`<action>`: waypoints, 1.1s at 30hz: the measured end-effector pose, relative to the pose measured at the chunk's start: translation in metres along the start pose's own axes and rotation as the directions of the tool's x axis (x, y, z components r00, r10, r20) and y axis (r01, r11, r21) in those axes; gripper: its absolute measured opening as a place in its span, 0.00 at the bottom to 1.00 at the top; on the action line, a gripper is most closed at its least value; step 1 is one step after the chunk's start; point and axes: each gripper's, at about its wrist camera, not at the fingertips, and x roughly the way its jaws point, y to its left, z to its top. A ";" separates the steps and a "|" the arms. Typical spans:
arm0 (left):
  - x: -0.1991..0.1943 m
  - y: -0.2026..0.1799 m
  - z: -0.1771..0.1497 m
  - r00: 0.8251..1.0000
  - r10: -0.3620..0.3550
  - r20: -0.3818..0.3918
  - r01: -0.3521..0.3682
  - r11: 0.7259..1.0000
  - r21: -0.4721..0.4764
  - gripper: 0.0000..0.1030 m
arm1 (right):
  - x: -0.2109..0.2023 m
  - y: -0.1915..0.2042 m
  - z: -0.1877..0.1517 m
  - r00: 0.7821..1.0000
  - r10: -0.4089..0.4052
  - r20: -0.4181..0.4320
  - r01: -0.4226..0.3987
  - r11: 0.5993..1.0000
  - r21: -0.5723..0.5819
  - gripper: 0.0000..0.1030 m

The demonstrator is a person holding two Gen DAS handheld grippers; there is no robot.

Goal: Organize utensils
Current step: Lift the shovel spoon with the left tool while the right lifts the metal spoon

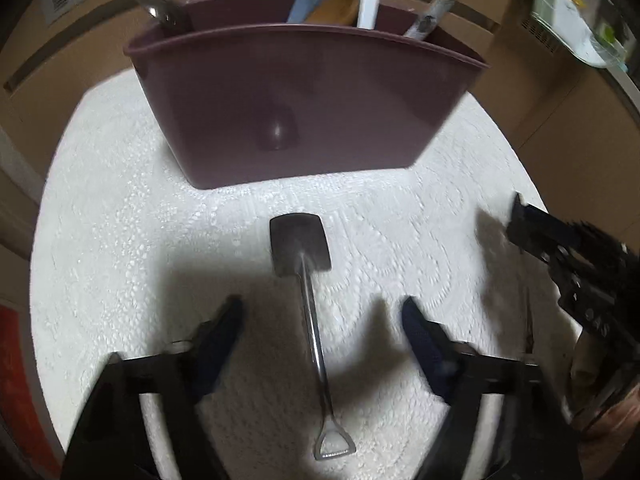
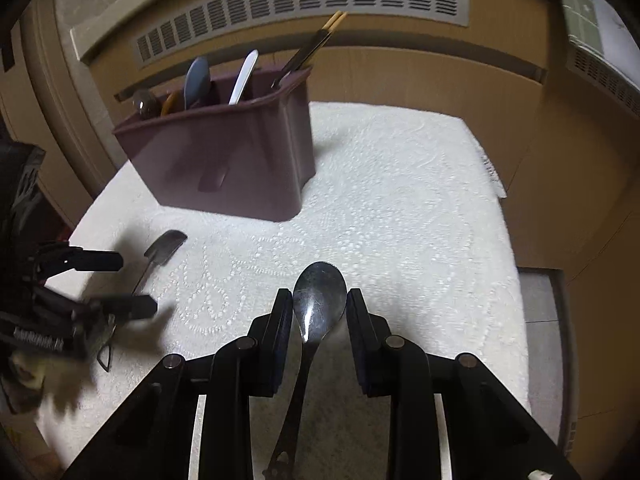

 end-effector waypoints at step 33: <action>-0.166 0.004 -0.017 0.783 -0.043 0.620 0.061 0.998 -0.008 0.32 | -0.088 0.037 0.051 0.960 0.150 0.235 -0.132 0.987 -0.093 0.02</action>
